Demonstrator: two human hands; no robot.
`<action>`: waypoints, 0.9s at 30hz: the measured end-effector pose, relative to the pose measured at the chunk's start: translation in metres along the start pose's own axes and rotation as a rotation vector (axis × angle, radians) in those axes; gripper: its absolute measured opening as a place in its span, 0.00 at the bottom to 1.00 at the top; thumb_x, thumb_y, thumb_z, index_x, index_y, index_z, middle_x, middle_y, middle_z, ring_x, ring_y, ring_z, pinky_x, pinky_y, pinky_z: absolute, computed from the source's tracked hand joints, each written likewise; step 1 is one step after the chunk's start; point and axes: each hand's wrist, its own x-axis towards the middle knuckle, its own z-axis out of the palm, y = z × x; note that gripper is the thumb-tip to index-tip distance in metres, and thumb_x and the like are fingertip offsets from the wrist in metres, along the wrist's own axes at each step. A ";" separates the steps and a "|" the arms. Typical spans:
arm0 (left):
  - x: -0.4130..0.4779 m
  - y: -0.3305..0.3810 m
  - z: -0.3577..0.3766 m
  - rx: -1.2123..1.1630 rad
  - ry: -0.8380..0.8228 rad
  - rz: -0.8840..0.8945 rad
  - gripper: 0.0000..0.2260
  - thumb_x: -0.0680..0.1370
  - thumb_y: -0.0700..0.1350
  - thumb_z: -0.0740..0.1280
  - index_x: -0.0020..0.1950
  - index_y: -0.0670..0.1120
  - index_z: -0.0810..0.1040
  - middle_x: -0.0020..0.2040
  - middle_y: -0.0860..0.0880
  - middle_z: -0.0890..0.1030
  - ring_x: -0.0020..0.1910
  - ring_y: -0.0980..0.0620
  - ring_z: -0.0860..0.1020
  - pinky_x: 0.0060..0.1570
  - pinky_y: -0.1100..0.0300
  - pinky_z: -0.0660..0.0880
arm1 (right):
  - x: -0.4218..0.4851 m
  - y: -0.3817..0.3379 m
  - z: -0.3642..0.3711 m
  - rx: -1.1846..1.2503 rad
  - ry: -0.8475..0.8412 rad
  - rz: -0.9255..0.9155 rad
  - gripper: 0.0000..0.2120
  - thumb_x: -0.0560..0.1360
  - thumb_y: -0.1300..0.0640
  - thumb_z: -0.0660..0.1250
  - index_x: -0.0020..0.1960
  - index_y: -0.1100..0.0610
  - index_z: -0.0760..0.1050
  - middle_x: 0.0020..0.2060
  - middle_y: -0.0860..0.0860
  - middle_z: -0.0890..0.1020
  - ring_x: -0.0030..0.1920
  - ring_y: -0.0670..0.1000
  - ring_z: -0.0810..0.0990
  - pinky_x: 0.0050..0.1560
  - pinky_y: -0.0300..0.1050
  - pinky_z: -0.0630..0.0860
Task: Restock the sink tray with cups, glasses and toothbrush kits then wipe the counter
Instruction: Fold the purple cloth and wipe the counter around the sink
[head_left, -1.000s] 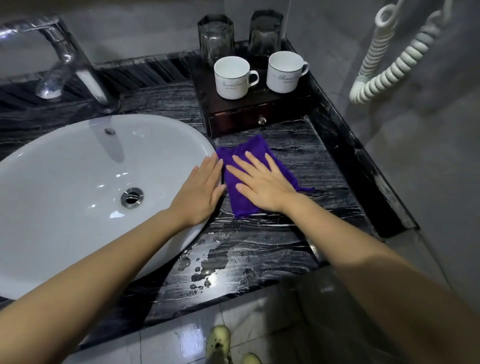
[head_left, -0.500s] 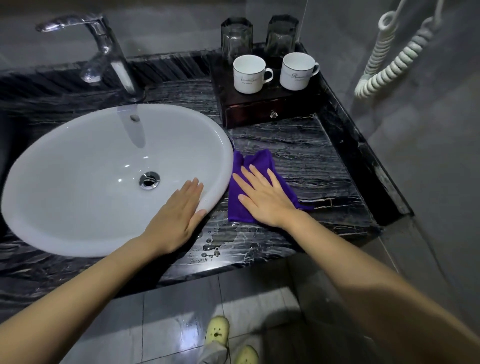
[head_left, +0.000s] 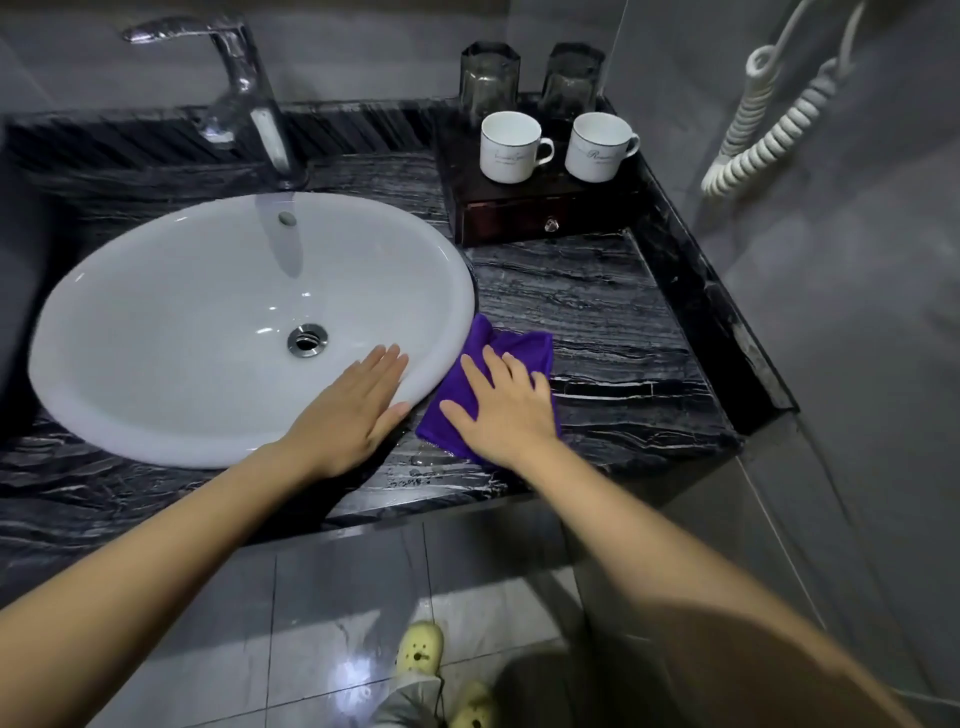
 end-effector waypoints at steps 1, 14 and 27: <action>-0.005 -0.004 0.000 0.007 0.012 -0.011 0.45 0.68 0.70 0.26 0.76 0.44 0.47 0.78 0.45 0.48 0.76 0.50 0.44 0.74 0.58 0.42 | 0.002 0.008 -0.005 -0.052 0.013 -0.055 0.32 0.76 0.35 0.47 0.77 0.47 0.50 0.78 0.51 0.52 0.76 0.56 0.49 0.74 0.60 0.45; -0.022 -0.022 0.005 0.082 0.057 -0.089 0.39 0.72 0.66 0.30 0.76 0.44 0.48 0.78 0.46 0.50 0.77 0.50 0.46 0.75 0.57 0.42 | -0.009 0.001 0.032 -0.044 0.165 -0.060 0.32 0.77 0.37 0.44 0.77 0.50 0.47 0.78 0.58 0.47 0.77 0.57 0.42 0.75 0.59 0.37; -0.022 -0.022 0.007 0.048 0.060 -0.108 0.27 0.81 0.56 0.46 0.76 0.44 0.47 0.78 0.47 0.49 0.77 0.52 0.45 0.75 0.58 0.42 | 0.006 -0.031 0.037 0.022 0.239 0.140 0.28 0.80 0.44 0.47 0.76 0.55 0.52 0.77 0.58 0.52 0.77 0.57 0.48 0.75 0.58 0.40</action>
